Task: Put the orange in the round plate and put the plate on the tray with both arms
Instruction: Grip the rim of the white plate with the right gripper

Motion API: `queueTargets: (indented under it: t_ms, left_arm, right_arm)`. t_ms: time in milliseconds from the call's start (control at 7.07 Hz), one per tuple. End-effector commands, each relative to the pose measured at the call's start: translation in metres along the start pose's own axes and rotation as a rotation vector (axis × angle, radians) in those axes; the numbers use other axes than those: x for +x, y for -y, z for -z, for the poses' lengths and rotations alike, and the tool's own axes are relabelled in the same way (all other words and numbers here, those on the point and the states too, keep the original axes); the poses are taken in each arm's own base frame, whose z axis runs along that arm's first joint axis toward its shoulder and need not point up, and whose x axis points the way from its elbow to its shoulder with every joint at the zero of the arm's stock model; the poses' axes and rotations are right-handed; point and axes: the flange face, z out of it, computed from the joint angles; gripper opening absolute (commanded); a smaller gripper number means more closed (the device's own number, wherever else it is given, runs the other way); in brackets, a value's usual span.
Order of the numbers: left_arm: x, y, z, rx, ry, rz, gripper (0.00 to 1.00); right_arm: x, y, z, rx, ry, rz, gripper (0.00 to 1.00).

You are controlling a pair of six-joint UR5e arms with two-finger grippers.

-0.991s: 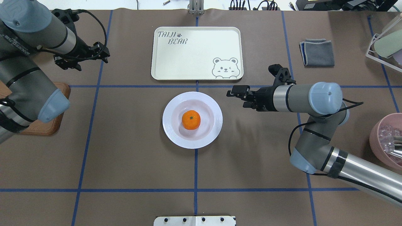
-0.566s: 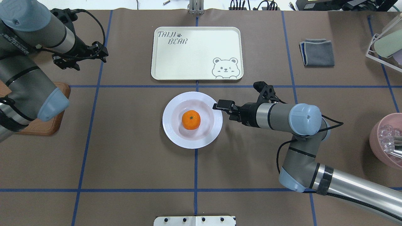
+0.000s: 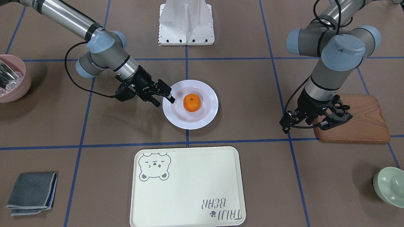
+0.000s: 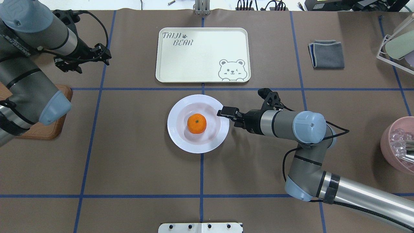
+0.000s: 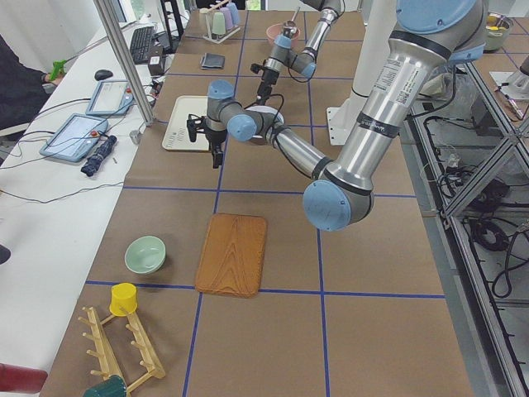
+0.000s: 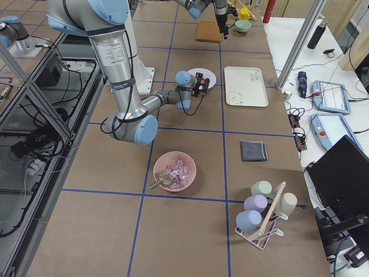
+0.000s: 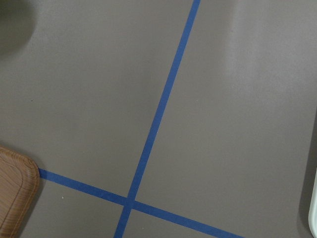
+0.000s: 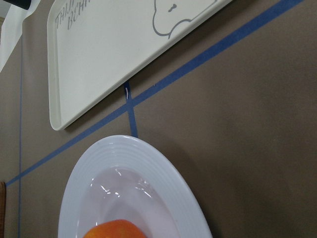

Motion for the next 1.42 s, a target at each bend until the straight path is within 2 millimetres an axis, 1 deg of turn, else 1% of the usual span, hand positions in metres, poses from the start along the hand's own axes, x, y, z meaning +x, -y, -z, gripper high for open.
queueTargets:
  t_ms: [0,283,425,566,708,849,991,1132,1274]
  left_arm:
    - [-0.002,0.002,-0.004,0.000,0.007,0.004,0.98]
    - [-0.003,0.002,-0.005,-0.001,0.010,0.004,0.98]
    - [-0.003,0.002,-0.005,-0.001,0.010,0.004,0.98]
    - [-0.003,0.002,-0.005,-0.001,0.010,0.004,0.98]
    - [-0.004,0.002,-0.006,-0.002,0.013,0.006,0.98]
    - [-0.009,0.001,-0.008,-0.003,0.018,0.008,0.98]
    - [-0.011,0.001,-0.010,-0.003,0.023,0.010,0.98]
    - [-0.011,0.001,-0.010,-0.003,0.023,0.010,0.98]
    - [-0.014,0.001,-0.010,-0.003,0.024,0.012,0.98]
  right_arm:
    - [-0.002,-0.011,-0.010,0.004,-0.001,-0.009,1.00]
    - [-0.006,-0.020,-0.015,-0.009,0.003,-0.022,1.00]
    - [-0.006,-0.023,-0.023,-0.010,-0.003,-0.027,1.00]
    - [-0.007,-0.024,-0.024,-0.010,-0.002,-0.033,1.00]
    - [-0.014,-0.025,-0.025,-0.012,0.007,-0.056,0.98]
    - [-0.026,-0.027,-0.026,-0.015,0.027,-0.103,0.53]
    - [-0.029,-0.028,-0.024,-0.019,0.038,-0.113,0.08]
    - [-0.035,-0.028,-0.022,-0.016,0.065,-0.123,0.00]
    - [-0.038,-0.028,-0.018,-0.025,0.101,-0.165,0.00]
